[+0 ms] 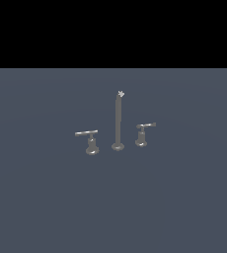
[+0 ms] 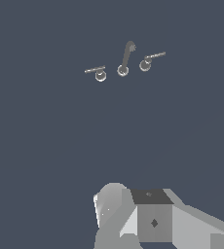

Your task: Turn on the faucet by rotating a designated handle.

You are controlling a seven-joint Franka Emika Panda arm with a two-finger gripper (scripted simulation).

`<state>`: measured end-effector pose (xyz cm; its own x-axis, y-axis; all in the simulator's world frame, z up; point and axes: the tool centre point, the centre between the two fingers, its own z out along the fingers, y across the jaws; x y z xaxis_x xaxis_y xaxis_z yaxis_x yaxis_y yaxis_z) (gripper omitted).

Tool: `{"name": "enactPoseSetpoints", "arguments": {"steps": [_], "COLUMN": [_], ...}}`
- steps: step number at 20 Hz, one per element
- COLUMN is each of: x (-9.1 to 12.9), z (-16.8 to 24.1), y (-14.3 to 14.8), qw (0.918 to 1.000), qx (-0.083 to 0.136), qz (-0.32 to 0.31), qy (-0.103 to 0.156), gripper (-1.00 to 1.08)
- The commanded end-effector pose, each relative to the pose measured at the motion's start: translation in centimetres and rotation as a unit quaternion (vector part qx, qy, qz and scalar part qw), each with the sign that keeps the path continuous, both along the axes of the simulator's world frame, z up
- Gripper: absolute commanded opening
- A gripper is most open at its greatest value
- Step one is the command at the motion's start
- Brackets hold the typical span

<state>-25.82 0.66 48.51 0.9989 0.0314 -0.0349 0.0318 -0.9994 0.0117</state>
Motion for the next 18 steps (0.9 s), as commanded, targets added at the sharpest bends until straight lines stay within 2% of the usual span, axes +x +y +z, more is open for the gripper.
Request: {"name": "enactPoseSetpoints", "arguments": {"steps": [1, 10, 18], "x": [0.0, 0.4, 1.7], "z": [0.0, -1.3, -4.7], "y": [0.0, 0.9, 3.0], "qw": [1.0000, 0.9998, 0.9969], "qx": [0.000, 0.000, 0.000], "qz": [0.000, -0.022, -0.079], "qy": [0.000, -0.001, -0.002], "gripper": [-1.00, -1.00, -1.00]}}
